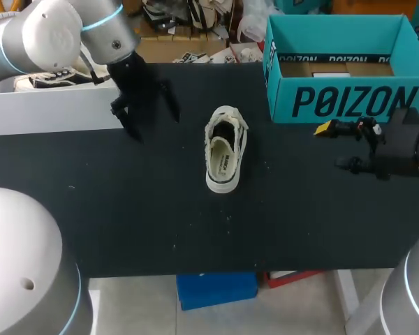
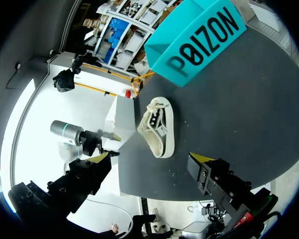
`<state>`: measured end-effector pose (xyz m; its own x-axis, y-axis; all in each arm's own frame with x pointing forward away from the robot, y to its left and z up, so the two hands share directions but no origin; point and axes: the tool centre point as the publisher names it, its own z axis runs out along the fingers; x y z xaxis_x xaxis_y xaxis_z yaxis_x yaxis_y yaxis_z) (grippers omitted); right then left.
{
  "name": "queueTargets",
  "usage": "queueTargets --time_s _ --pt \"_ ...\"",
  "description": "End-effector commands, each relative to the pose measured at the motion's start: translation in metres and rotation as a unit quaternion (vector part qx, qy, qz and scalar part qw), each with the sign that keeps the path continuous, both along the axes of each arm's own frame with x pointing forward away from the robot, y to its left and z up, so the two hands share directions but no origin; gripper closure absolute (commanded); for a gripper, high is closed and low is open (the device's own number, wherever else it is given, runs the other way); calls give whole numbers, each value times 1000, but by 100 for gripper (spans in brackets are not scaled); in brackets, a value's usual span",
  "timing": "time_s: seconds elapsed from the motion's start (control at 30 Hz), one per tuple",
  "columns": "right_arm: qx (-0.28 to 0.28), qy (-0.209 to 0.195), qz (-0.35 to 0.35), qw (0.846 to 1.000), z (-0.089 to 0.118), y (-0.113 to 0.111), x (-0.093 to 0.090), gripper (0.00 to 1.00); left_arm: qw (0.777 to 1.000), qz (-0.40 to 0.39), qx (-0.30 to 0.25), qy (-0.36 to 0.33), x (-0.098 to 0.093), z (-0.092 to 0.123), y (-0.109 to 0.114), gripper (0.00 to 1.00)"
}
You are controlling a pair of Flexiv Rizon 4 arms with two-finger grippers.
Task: Take the shoe out of the shoebox, open the shoe tongue, remove and reinsert the insole, then place the shoe into the shoebox
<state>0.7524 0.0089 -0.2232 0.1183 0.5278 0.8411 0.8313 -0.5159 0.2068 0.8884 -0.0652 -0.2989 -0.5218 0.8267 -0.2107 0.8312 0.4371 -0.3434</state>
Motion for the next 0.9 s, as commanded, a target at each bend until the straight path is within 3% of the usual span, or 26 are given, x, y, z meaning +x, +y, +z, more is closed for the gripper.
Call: queueTargets --time_s 0.03,0.2,0.63,0.9 --pt "-1 0 -1 1000 0 1 0 0 952 243 25 182 3 8 12 0" --pt "-1 0 -1 1000 0 1 0 0 927 299 -79 211 -8 11 28 0" --pt "-1 0 -1 1000 0 1 0 0 929 304 -71 200 -8 10 28 0" --pt "-1 0 -1 1000 0 1 0 0 919 276 -141 244 -19 8 30 0"
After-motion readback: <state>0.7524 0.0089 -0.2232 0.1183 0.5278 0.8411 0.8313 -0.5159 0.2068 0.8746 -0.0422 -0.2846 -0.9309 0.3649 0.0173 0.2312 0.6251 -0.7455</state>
